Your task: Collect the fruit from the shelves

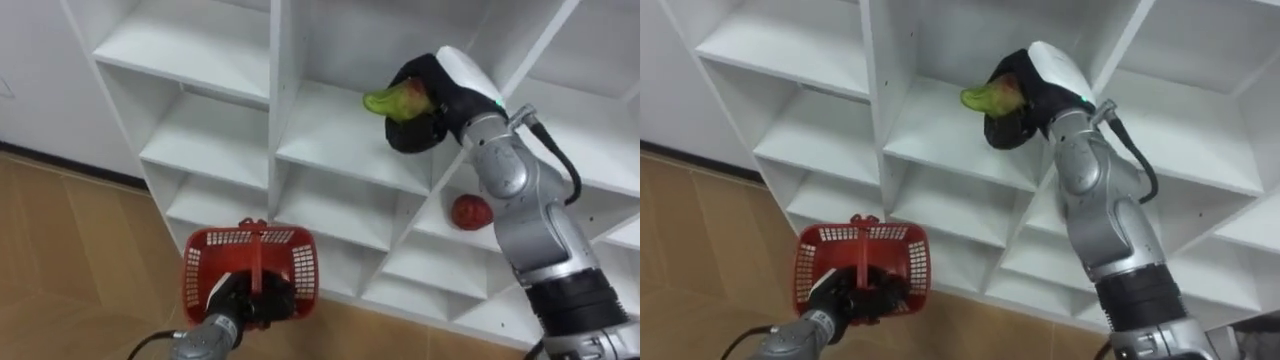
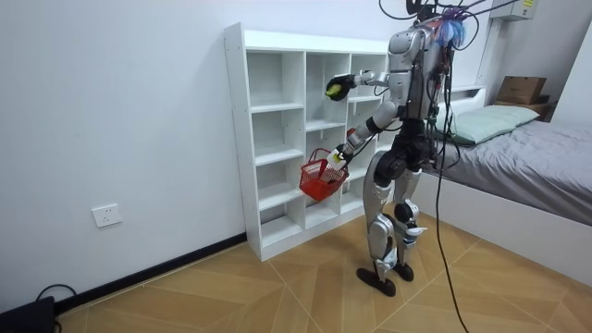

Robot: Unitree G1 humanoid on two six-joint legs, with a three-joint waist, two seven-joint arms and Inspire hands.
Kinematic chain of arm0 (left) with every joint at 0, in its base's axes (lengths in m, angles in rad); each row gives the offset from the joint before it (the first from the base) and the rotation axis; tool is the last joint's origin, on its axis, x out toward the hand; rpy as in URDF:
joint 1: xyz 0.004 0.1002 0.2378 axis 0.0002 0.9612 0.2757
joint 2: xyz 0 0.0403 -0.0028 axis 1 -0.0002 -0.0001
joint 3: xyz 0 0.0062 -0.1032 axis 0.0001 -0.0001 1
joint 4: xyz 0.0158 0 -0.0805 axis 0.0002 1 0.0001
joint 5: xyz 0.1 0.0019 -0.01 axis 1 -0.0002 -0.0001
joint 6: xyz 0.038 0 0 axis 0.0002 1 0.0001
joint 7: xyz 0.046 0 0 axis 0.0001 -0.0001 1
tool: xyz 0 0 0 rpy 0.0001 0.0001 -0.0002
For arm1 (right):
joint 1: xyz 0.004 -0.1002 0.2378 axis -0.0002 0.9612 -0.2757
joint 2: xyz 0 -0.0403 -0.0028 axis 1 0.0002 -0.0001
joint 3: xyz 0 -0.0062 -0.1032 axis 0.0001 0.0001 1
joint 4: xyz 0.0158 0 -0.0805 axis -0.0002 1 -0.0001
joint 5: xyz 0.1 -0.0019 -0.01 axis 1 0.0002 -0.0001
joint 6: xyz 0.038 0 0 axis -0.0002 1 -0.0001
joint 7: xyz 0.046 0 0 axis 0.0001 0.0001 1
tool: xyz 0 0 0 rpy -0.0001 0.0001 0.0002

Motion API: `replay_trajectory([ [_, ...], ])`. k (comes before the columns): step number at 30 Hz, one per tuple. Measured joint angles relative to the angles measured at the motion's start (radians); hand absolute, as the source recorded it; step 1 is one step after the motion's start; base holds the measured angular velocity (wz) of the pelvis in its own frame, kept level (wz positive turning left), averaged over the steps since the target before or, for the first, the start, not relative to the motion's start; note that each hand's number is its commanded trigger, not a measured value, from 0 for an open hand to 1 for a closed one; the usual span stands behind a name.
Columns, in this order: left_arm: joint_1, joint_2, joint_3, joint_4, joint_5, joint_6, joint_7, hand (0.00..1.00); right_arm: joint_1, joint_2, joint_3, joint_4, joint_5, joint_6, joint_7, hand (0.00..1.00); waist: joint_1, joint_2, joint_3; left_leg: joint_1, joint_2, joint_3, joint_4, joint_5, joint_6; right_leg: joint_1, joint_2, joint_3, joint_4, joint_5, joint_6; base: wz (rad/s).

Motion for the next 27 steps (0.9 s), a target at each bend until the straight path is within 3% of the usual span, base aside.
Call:
replay_trajectory([
  [3, 0.004, -0.009, -0.001, 0.001, -0.034, 0.0, 0.017, 1.0, 0.062, 0.023, 0.0, -0.042, -0.001, -0.001, 0.007, 1.0, -0.003, 0.002, 0.0009, 0.021, 0.0, 0.01, -0.013, 0.0, 0.0, 0.011, 0.001, 0.013, 0.0, -0.001, 0.002, -0.1],
  [11, 0.025, -0.023, -0.003, 0.002, -0.04, 0.009, 0.017, 1.0, 0.142, 0.047, 0.011, -0.122, -0.006, 0.0, 0.074, 1.0, -0.018, 0.036, 0.0012, 0.043, 0.001, 0.027, -0.032, -0.001, 0.001, 0.015, 0.004, 0.038, 0.0, -0.002, 0.005, -0.07],
  [20, 0.022, -0.023, -0.069, -0.024, -0.041, 0.008, 0.021, 1.0, 0.218, 0.046, 0.049, -0.13, -0.037, 0.012, 0.093, 1.0, -0.036, 0.041, 0.0024, 0.042, 0.002, 0.04, -0.035, -0.002, 0.001, 0.008, 0.006, 0.054, 0.0, -0.002, 0.005, -0.04],
  [27, 0.027, -0.023, -0.079, -0.089, -0.073, 0.008, 0.023, 1.0, 0.305, 0.061, 0.056, -0.123, -0.037, 0.013, 0.094, 1.0, -0.047, 0.053, 0.0032, 0.046, 0.002, 0.04, -0.036, -0.003, 0.002, 0.01, 0.007, 0.068, 0.0, -0.003, 0.005, 0.0],
])
